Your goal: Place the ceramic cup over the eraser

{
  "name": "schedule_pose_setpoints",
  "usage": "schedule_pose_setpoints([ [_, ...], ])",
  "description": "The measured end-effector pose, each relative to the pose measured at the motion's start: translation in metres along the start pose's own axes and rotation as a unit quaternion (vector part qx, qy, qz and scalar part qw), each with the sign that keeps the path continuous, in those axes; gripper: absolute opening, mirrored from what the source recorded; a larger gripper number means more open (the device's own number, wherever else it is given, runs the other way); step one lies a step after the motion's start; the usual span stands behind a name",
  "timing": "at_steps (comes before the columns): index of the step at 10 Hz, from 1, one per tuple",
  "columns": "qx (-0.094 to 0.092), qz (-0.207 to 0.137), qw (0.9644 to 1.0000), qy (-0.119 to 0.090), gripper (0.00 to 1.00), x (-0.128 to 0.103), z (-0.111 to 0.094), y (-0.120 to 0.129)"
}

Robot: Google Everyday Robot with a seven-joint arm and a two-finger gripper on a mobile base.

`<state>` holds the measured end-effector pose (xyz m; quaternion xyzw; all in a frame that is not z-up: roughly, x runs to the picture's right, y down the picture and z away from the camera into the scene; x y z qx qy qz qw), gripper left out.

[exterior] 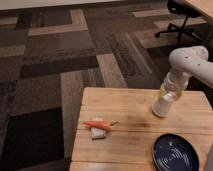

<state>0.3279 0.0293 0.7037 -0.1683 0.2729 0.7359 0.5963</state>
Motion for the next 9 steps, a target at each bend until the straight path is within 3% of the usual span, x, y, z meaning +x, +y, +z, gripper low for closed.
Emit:
schedule_pose_setpoints([
  [2, 0.013, 0.015, 0.9998, 0.010, 0.00, 0.014, -0.036, -0.017],
  [4, 0.029, 0.027, 0.9991, 0.013, 0.00, 0.021, -0.055, -0.037],
  [9, 0.027, 0.026, 0.9992, 0.013, 0.00, 0.021, -0.054, -0.035],
])
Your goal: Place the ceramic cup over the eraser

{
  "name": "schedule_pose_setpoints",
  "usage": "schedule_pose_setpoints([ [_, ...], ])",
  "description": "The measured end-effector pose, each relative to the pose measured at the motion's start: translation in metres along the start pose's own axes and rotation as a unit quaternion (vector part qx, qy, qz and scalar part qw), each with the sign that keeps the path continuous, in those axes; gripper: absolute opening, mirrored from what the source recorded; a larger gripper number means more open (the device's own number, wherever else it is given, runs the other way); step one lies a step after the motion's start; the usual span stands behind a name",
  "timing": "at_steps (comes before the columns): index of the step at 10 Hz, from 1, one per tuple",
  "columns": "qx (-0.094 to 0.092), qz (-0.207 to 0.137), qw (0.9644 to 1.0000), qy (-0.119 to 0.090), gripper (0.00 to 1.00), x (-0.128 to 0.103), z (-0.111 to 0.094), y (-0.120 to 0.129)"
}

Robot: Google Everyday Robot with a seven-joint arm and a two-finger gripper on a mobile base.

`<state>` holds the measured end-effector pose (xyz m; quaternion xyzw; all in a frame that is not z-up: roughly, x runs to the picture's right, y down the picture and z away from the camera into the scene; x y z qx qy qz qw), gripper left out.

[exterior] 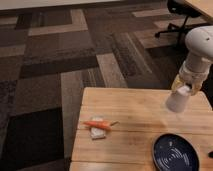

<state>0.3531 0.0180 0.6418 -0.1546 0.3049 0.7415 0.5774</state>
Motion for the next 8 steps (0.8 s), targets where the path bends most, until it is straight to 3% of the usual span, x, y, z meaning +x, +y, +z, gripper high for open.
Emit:
schedule_pose_setpoints([
  [1, 0.000, -0.001, 1.0000, 0.000, 0.00, 0.000, 0.000, 0.001],
  [3, 0.018, 0.029, 0.9994, -0.010, 0.00, 0.002, -0.009, -0.026],
  [5, 0.049, 0.111, 0.9923, -0.025, 0.00, 0.023, -0.028, -0.091],
  [6, 0.069, 0.163, 0.9838, -0.030, 0.00, 0.042, -0.037, -0.126],
  [7, 0.079, 0.199, 0.9762, -0.033, 0.00, 0.057, -0.044, -0.145],
  [8, 0.081, 0.251, 0.9639, -0.033, 0.00, 0.081, -0.048, -0.166],
])
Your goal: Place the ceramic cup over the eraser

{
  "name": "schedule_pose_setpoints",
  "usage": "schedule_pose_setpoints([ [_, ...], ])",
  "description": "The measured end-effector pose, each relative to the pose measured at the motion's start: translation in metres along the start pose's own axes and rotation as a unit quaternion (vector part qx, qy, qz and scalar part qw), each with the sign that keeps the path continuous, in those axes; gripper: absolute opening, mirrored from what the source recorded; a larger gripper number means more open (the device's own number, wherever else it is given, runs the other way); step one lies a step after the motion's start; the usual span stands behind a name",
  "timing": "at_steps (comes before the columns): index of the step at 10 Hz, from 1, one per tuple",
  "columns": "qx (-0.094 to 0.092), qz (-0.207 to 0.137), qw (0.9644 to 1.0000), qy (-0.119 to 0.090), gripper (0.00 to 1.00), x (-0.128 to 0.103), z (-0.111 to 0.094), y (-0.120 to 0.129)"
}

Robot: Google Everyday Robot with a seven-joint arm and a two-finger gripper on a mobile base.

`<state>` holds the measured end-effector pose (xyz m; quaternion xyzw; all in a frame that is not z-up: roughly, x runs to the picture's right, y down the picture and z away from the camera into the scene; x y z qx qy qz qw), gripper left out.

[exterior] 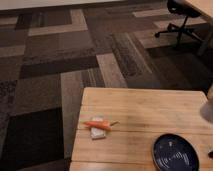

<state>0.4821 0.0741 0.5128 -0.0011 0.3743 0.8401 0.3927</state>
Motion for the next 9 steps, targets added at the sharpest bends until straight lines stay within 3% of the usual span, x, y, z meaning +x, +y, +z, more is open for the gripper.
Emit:
schedule_pose_setpoints([
  [2, -0.017, 0.070, 0.9974, 0.007, 0.00, 0.019, 0.013, -0.020],
  [4, -0.033, 0.093, 0.9951, 0.004, 0.00, 0.027, 0.022, -0.026],
  [8, -0.028, 0.132, 0.9909, 0.006, 0.00, 0.036, 0.028, -0.068],
  [9, -0.021, 0.159, 0.9870, 0.007, 0.00, 0.039, 0.029, -0.087],
])
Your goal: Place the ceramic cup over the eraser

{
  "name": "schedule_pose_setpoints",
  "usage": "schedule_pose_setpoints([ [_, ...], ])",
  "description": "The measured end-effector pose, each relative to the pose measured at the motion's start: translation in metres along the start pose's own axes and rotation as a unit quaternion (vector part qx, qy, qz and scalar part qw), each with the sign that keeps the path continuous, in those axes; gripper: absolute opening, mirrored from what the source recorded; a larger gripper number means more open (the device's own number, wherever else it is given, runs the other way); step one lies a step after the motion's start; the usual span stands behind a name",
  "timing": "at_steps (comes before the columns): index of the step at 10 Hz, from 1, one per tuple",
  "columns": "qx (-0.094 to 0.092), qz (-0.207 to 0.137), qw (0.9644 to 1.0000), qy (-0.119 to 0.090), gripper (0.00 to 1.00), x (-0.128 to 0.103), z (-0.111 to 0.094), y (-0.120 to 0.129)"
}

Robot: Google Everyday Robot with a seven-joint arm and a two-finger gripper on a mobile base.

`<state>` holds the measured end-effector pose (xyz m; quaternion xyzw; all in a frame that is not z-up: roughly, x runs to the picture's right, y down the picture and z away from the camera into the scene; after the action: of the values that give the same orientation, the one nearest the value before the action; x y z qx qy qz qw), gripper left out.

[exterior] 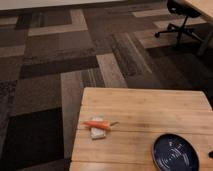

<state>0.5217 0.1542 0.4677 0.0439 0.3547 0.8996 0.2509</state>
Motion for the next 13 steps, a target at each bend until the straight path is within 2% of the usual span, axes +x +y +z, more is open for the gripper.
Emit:
schedule_pose_setpoints([
  [1, 0.001, 0.010, 0.9999, 0.004, 0.00, 0.000, 0.003, -0.008],
  [2, -0.003, 0.018, 0.9997, 0.014, 0.00, 0.003, 0.016, -0.011],
  [5, -0.025, -0.015, 0.9992, 0.026, 0.00, 0.006, 0.038, 0.004],
  [7, -0.046, -0.043, 0.9974, 0.036, 0.00, 0.011, 0.064, 0.011],
  [9, -0.064, -0.062, 0.9954, 0.035, 0.00, 0.012, 0.085, 0.017],
  [11, -0.060, -0.062, 0.9955, 0.041, 0.00, 0.014, 0.105, 0.004],
  [13, -0.057, -0.063, 0.9952, 0.049, 0.00, 0.018, 0.113, 0.000],
])
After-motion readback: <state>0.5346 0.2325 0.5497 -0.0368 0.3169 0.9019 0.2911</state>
